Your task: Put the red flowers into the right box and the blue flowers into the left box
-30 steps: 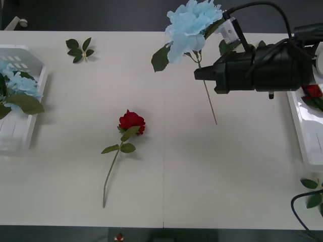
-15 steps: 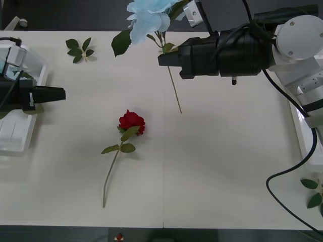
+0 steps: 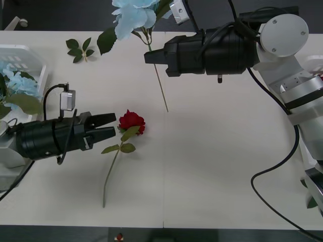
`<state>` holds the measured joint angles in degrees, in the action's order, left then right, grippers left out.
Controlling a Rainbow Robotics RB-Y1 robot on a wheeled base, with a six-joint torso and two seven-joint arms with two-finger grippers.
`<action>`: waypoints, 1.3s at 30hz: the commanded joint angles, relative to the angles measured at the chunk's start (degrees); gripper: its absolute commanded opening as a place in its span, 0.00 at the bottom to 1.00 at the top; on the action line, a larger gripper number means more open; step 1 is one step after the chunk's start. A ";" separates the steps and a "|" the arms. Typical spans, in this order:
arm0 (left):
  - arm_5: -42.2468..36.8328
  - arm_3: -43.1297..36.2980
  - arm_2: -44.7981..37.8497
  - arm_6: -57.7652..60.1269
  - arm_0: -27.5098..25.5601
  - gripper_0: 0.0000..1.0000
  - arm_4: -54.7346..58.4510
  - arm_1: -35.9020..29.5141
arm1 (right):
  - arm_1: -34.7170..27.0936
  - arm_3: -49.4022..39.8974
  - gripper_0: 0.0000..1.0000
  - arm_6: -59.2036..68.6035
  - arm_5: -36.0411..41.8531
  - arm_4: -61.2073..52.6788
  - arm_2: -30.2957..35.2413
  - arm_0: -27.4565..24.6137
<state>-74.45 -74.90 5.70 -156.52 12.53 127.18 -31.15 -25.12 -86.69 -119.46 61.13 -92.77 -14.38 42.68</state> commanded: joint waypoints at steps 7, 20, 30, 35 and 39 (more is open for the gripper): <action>1.06 -1.39 -0.86 1.52 2.15 1.00 0.53 10.84 | 1.65 -1.03 0.00 -2.62 -0.14 -0.39 -0.56 1.70; 11.17 -1.48 -0.86 1.52 7.16 1.00 -4.04 16.47 | 3.76 -1.03 0.00 -2.35 -0.14 -0.39 -1.88 1.70; 14.07 -1.39 -0.86 1.52 8.83 0.09 -6.68 17.61 | 3.94 -1.12 0.00 -2.44 -0.49 -0.39 -1.88 1.70; 14.25 -1.39 -0.86 1.52 8.83 0.00 -7.21 17.52 | 3.94 -1.12 0.00 -2.53 -0.93 -0.39 -1.88 1.70; 14.25 -1.39 -0.95 1.52 8.83 0.00 -7.12 17.43 | 3.94 -1.12 0.00 -2.53 -1.10 -0.39 -1.97 1.70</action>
<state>-60.66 -74.90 5.69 -156.52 20.47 119.84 -13.64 -21.49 -86.68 -120.57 60.43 -92.77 -16.58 42.68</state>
